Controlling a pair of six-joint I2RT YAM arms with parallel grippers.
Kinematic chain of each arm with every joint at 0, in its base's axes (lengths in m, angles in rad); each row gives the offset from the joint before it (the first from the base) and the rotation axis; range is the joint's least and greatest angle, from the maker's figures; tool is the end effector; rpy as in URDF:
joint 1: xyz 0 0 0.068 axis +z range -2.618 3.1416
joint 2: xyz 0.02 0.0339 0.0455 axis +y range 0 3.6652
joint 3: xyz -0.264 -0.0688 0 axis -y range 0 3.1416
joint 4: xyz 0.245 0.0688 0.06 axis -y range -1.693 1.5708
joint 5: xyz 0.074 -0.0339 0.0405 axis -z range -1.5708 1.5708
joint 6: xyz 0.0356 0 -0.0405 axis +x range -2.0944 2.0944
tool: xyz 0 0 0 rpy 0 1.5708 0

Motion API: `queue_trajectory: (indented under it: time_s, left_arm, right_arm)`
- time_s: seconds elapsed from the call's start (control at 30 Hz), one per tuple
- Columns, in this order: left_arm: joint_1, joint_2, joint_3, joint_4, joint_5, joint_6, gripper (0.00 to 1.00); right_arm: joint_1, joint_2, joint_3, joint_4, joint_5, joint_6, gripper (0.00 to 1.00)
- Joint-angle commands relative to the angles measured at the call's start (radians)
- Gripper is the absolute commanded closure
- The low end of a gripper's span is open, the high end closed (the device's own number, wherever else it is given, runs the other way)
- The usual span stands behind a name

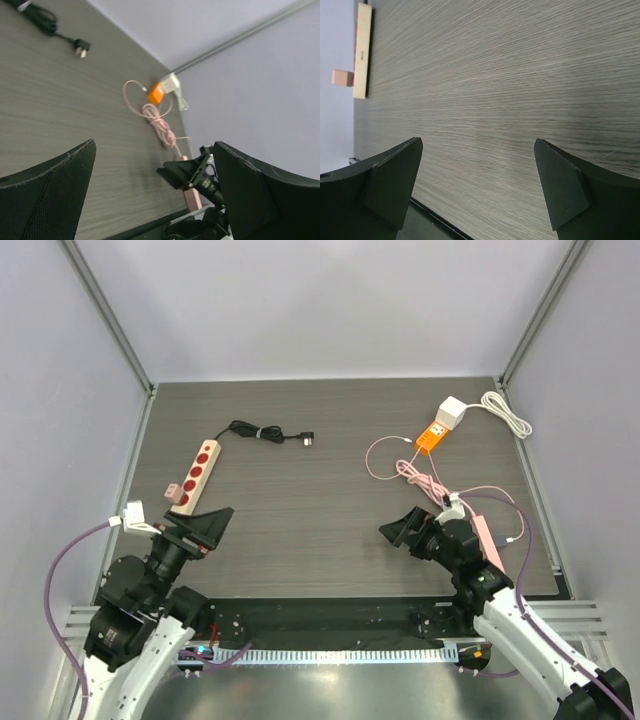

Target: Pull the plug off the socket

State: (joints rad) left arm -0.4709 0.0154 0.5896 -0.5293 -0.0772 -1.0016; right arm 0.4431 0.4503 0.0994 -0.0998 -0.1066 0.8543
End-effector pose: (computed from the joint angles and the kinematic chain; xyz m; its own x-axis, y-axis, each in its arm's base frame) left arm 0.0356 -0.0150 0.3059 -0.3016 -0.7888 -0.5355 0.2405 0.4806 -0.8434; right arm 0.1172 0.0598 0.1529 -0.6452 0.5238 -0.5562 -0.0400 0.7038 0.7092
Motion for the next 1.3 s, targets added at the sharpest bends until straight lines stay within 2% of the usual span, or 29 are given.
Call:
queue_trajectory:
  time_s: [0.0,0.13,0.23,0.33,0.4,0.53,0.63,0.73,0.77,0.8,0.9,1.0,1.03,1.1,1.13,1.27]
  left_arm:
    - [0.003,0.07,0.093,-0.253,-0.121,-0.049,0.0]
    - [0.003,0.168,0.176,-0.294,0.011,0.076,0.0]
    - [0.003,0.213,0.222,-0.319,0.02,0.08,0.0]
    - [0.003,0.219,0.233,-0.262,0.053,0.1,0.0]
    - [0.003,0.245,0.263,-0.271,0.039,0.09,0.0]
    - [0.003,0.42,0.341,-0.34,0.013,0.138,0.0]
    - [0.003,0.522,0.397,-0.38,-0.028,0.188,0.0]
    - [0.003,0.602,0.441,-0.44,-0.163,0.21,0.0]
    - [0.005,0.66,0.475,-0.454,-0.205,0.212,0.0]
    - [0.005,0.687,0.495,-0.469,-0.254,0.221,0.0]
    - [0.018,0.771,0.532,-0.445,-0.266,0.247,0.0]
    - [0.099,0.842,0.539,-0.408,-0.193,0.256,0.0]
    - [0.189,0.859,0.538,-0.391,-0.08,0.274,0.0]
    - [0.311,0.908,0.538,-0.396,0.052,0.303,0.0]
    - [0.427,0.922,0.538,-0.403,0.145,0.32,0.0]
    - [0.63,0.948,0.495,-0.411,0.253,0.412,0.0]
  right_arm:
    - [0.003,0.06,0.075,-0.005,0.061,-0.055,0.0]
    - [0.003,0.119,0.12,0.003,0.074,-0.075,0.0]
    - [0.003,0.171,0.155,0.052,0.05,-0.08,0.0]
    - [0.003,0.29,0.215,0.095,0.021,-0.089,0.0]
    - [0.003,0.41,0.27,0.173,-0.023,-0.103,0.0]
    - [0.009,0.625,0.403,0.311,-0.083,-0.107,0.0]
    - [0.041,0.813,0.466,0.425,-0.064,-0.107,0.0]
    - [0.072,1.025,0.609,0.538,-0.059,-0.075,0.0]
    - [0.103,1.074,0.705,0.572,-0.058,-0.067,0.01]
    - [0.12,1.182,0.758,0.581,-0.054,-0.061,0.0]
    - [0.181,1.321,0.982,0.591,-0.057,-0.044,0.02]
    - [0.223,1.456,1.166,0.589,-0.047,-0.032,0.02]
    - [0.232,1.517,1.204,0.588,-0.045,-0.023,0.02]
    - [0.258,1.567,1.292,0.591,-0.044,0.017,0.02]
    - [0.27,1.605,1.315,0.621,-0.045,0.025,0.03]
    - [0.357,1.701,1.381,0.667,-0.111,-0.065,0.04]
